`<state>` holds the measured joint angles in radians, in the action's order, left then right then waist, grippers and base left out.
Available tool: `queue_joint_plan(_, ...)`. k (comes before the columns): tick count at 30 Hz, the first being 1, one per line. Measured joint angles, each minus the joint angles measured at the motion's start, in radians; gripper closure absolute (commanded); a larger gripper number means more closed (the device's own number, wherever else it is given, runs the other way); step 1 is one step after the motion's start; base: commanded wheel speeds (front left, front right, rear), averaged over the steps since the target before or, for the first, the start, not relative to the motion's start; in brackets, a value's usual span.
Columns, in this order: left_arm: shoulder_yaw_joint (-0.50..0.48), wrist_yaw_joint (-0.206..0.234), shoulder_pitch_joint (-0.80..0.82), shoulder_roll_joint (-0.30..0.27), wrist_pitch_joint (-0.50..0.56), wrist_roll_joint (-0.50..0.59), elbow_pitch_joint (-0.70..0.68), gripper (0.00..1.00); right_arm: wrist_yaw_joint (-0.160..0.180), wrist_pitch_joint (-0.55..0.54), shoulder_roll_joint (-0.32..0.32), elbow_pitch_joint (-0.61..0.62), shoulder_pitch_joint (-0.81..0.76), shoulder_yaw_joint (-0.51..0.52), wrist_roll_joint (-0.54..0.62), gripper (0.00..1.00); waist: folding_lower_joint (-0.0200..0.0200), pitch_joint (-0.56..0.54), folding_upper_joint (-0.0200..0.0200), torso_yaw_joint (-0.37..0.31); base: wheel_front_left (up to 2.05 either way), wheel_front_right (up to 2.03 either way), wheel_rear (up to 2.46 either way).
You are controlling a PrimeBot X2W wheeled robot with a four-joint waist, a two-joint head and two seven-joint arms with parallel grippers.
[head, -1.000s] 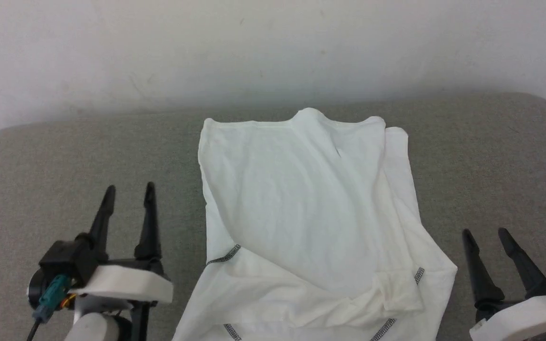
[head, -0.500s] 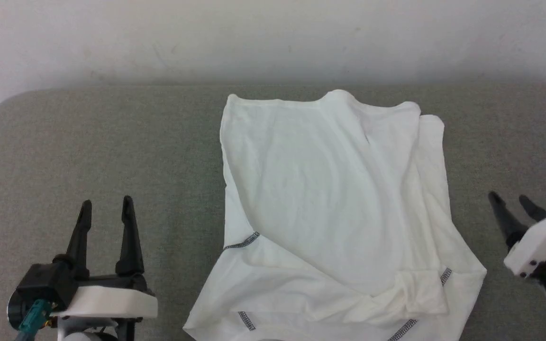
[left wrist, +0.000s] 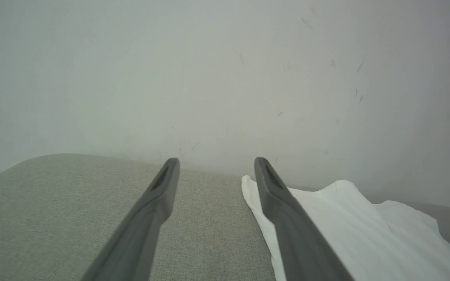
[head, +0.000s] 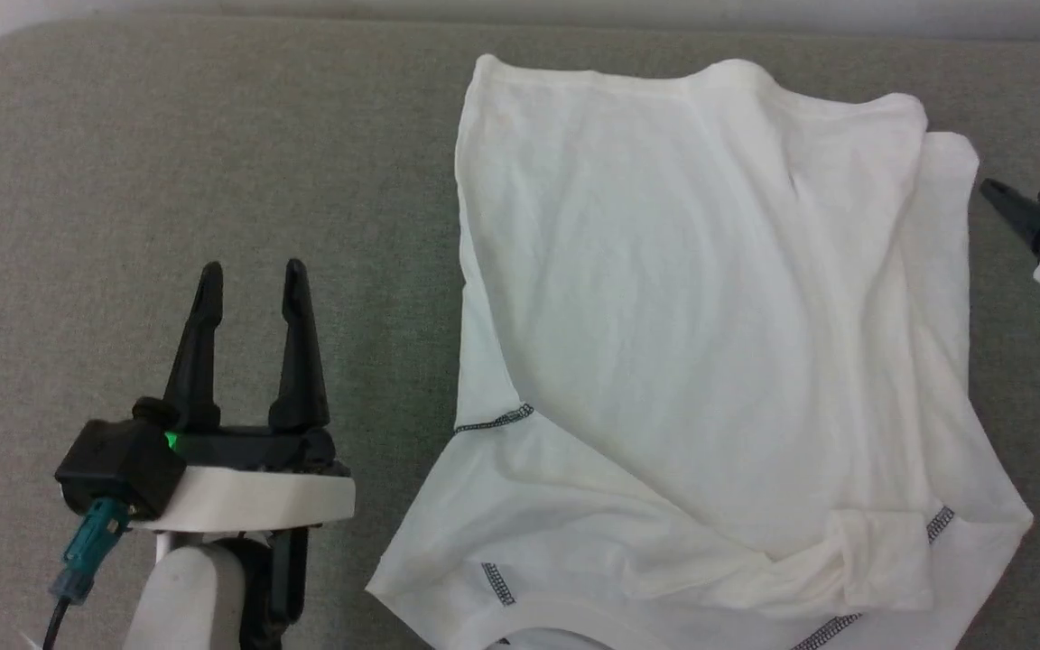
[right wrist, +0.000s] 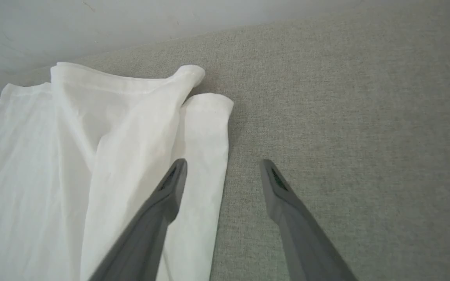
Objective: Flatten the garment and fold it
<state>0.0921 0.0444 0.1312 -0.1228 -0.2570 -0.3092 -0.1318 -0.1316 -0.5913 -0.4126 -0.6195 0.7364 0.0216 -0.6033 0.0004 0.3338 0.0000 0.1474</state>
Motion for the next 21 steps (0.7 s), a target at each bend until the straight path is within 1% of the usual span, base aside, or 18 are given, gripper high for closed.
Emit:
queue_joint_plan(6,-0.001,-0.043,0.045,0.036,0.000,0.023,0.003,0.00,0.000,0.003,-0.026,-0.090,0.098,-0.048,0.003,0.00,-0.0001,0.081,0.0000,0.040,0.00,0.00,0.00)
queue_joint_plan(10,-0.003,-0.054,0.061,0.052,0.000,0.034,0.011,0.00,0.000,0.011,-0.041,-0.125,0.142,-0.101,0.010,0.00,-0.0003,0.122,0.0000,0.063,0.00,0.00,0.00)
queue_joint_plan(13,-0.006,-0.062,0.063,0.058,0.000,0.039,0.024,0.00,0.000,-0.023,-0.061,-0.155,0.172,-0.132,0.003,0.00,-0.0004,0.139,0.0000,0.077,0.00,0.00,0.00)
queue_joint_plan(14,-0.008,-0.063,0.063,0.058,0.000,0.039,0.028,0.00,-0.001,-0.043,-0.066,-0.165,0.183,-0.140,0.001,0.26,-0.0005,0.141,0.0000,0.081,0.00,0.00,0.00)
queue_joint_plan(15,-0.011,-0.063,0.063,0.059,0.000,0.044,0.031,0.00,-0.001,-0.059,-0.070,-0.171,0.191,-0.148,-0.003,0.65,-0.0005,0.141,0.0000,0.083,0.00,0.00,0.00)
queue_joint_plan(16,-0.014,-0.066,0.063,0.060,0.000,0.049,0.035,0.00,0.000,-0.069,-0.074,-0.175,0.197,-0.154,-0.006,0.89,-0.0005,0.139,0.0000,0.083,0.00,0.00,0.00)
queue_joint_plan(17,-0.017,-0.070,0.063,0.061,0.000,0.055,0.038,0.00,0.000,-0.069,-0.077,-0.177,0.197,-0.161,-0.007,1.00,-0.0005,0.136,0.0000,0.082,0.00,0.00,0.00)
queue_joint_plan(19,-0.024,-0.070,0.063,0.063,0.000,0.061,0.041,0.00,0.000,-0.052,-0.082,-0.171,0.189,-0.177,-0.013,1.00,-0.0004,0.128,0.0000,0.079,0.00,0.00,0.00)
queue_joint_plan(21,-0.030,-0.070,0.062,0.065,0.000,0.064,0.044,0.00,-0.001,0.010,-0.086,-0.158,0.166,-0.189,-0.013,1.00,-0.0003,0.115,0.0000,0.072,0.00,0.00,0.00)
